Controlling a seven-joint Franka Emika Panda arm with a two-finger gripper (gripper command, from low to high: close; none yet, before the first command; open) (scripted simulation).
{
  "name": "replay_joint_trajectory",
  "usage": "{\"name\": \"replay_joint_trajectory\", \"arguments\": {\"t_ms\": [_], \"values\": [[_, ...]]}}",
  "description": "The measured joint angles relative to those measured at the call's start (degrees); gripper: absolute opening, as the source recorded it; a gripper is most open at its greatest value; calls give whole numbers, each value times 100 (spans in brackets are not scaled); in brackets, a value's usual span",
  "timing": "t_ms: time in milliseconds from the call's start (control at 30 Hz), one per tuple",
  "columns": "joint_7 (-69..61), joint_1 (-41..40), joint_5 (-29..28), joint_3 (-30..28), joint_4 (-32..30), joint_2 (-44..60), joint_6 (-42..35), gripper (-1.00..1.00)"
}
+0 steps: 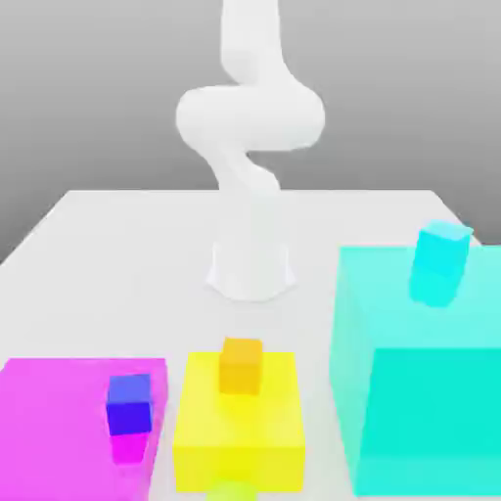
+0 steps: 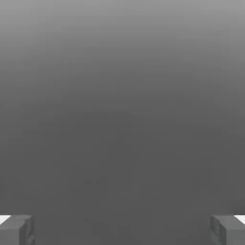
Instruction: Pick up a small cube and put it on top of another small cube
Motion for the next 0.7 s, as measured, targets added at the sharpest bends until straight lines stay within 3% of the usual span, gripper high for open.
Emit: {"name": "replay_joint_trajectory", "arguments": {"t_ms": [700], "values": [[891, -306, -181, 115, 10, 4397, 1325, 0]]}}
